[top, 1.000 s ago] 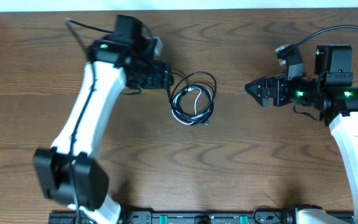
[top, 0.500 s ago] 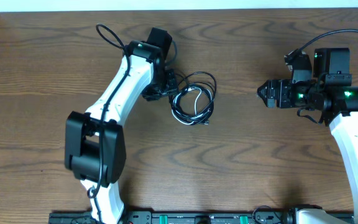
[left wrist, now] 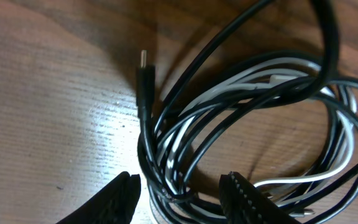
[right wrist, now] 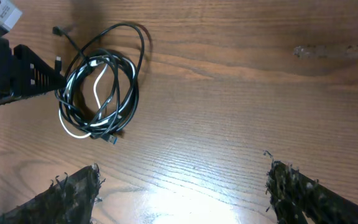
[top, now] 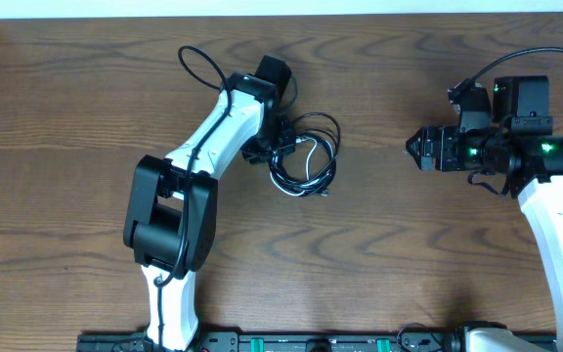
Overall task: Untangle cables
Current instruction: 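Move the left gripper over the cable bundle and lower onto it, then close the left gripper on a black cable and lift it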
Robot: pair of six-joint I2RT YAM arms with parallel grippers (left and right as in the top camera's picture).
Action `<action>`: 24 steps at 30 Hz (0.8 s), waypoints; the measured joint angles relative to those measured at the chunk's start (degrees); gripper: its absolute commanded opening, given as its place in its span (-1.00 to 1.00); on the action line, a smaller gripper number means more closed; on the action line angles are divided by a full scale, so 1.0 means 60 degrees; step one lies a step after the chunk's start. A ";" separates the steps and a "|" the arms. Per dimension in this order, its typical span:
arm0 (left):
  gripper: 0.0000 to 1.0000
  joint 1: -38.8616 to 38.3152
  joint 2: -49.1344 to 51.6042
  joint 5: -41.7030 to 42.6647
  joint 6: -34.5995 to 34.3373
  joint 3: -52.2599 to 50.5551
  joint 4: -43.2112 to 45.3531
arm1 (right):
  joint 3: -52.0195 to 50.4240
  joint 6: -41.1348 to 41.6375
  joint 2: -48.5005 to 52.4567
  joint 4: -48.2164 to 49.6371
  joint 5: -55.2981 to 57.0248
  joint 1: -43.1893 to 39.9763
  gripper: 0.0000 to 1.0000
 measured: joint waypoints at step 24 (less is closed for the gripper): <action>-0.27 -0.0004 0.0000 0.0000 -0.0011 -0.0889 0.0721 | 0.0000 0.0004 0.0000 -0.0069 0.0007 0.0000 0.72</action>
